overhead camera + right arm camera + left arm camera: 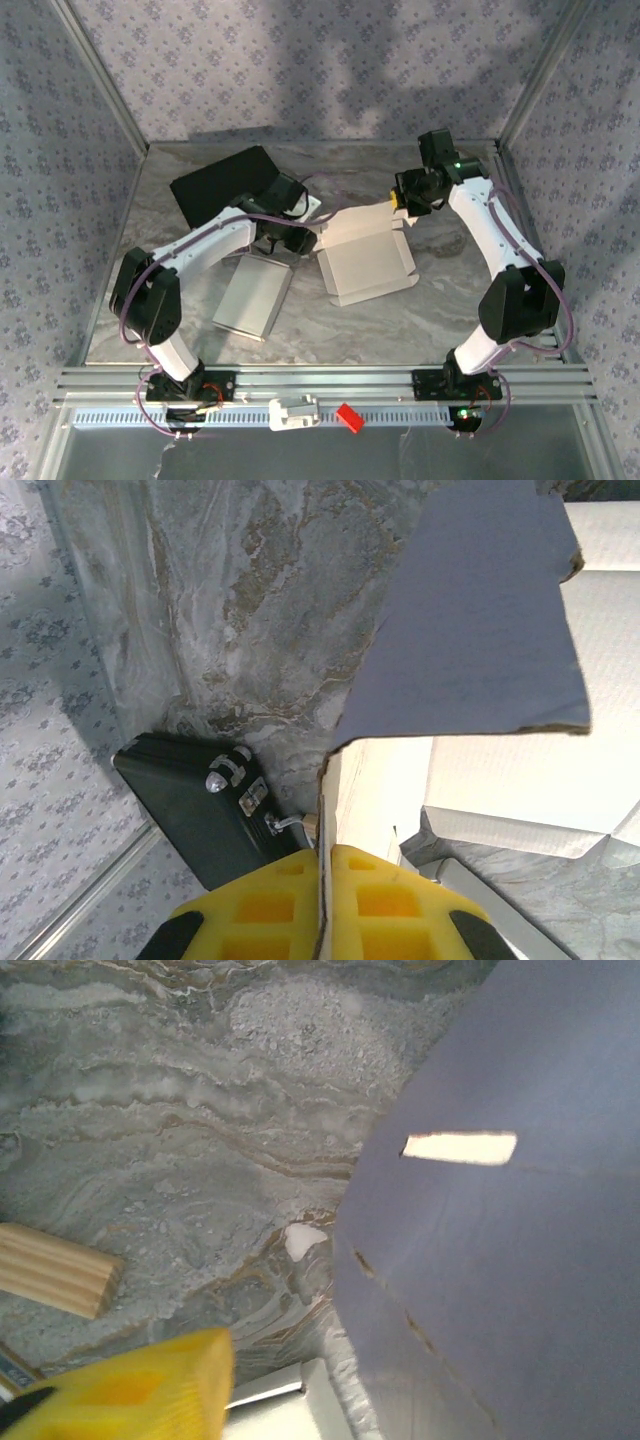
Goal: Fold the paper box
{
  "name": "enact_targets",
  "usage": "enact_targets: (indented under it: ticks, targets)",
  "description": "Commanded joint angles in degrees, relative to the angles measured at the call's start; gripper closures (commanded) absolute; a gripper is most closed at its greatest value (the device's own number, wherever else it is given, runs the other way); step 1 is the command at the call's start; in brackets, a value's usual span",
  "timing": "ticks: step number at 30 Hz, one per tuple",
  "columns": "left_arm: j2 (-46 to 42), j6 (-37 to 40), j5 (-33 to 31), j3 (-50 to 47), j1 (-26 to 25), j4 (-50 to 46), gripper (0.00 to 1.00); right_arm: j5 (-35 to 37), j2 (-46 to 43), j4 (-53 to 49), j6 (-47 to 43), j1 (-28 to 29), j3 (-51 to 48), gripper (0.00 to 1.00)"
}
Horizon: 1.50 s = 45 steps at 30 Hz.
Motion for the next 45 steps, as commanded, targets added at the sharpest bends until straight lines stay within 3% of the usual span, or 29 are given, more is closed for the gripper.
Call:
enact_targets:
  ticks: [1, 4, 10, 14, 20, 25, 45]
  targets:
    - [-0.70, 0.82, 3.59, 0.81, 0.26, 3.10, 0.65, -1.14, -1.79, -1.03, -0.29, -0.78, -1.25, 1.00]
    - [-1.63, 0.71, 5.77, -0.37, 0.35, 3.81, 0.87, -1.63, -1.89, 0.21, -1.28, -1.39, -1.61, 0.98]
    - [-1.10, -0.53, 8.09, 0.64, 0.45, 2.34, 0.94, 1.89, -4.02, 0.56, -7.32, -2.04, 0.81, 0.47]
    - [-1.08, -1.83, 8.19, 1.27, 0.39, 2.05, 0.94, 5.92, -7.06, -0.19, -6.64, 1.58, 0.95, 0.37]
    - [-0.84, -1.54, 7.14, 3.08, 0.12, 0.61, 0.94, 9.69, -6.72, 2.19, 1.43, 10.88, -0.56, 0.37]
    - [-0.56, -0.68, 6.43, 3.80, -0.44, -0.08, 0.94, 7.55, -1.19, 3.70, 1.81, 11.87, 2.73, 0.39]
    - [1.01, 0.81, 6.43, 5.54, -0.98, -1.38, 0.93, 5.67, 3.00, 5.80, 1.03, 12.21, 5.20, 0.80]
